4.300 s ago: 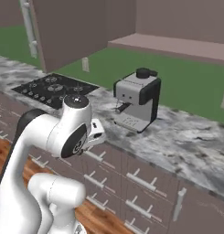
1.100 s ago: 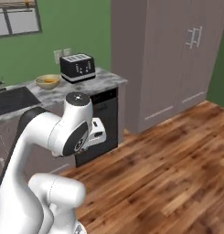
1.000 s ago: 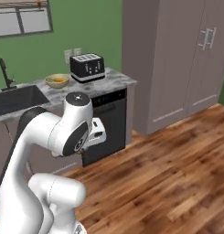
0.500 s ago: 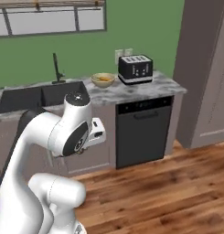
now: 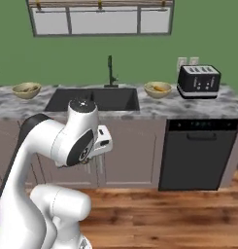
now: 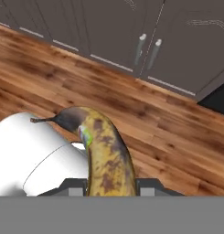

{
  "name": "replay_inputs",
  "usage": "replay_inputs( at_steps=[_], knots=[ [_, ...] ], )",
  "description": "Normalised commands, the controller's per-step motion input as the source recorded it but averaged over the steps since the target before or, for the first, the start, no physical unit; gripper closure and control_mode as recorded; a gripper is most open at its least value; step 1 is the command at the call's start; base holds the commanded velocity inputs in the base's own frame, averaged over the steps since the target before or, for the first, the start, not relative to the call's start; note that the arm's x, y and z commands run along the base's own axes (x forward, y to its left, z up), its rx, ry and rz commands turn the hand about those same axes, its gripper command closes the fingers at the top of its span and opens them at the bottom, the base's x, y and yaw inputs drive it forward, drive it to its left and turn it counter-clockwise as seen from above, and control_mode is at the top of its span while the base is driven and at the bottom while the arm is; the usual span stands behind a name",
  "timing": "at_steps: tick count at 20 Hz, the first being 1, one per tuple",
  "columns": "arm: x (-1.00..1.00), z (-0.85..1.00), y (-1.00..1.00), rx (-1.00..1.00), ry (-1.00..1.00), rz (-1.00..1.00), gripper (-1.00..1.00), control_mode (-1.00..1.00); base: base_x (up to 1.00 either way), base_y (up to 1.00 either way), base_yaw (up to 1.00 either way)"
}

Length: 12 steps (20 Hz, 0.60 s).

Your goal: Pick the bananas from the cabinet and place them in one bowl. Pick the carrot from the sink and place it in the other bowl.

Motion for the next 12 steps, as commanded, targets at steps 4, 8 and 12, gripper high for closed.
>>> replay_inputs(
  at_steps=[4,8,12],
  knots=[
    [0.00,0.00,0.00,0.00,0.00,0.00,1.00,1.00,0.00,0.00,0.46],
    [0.00,0.00,0.00,0.00,0.00,0.00,1.00,1.00,0.18,0.00,0.15],
    [0.00,0.00,0.00,0.00,0.00,0.00,1.00,1.00,0.87,0.17,0.00]
  ],
)
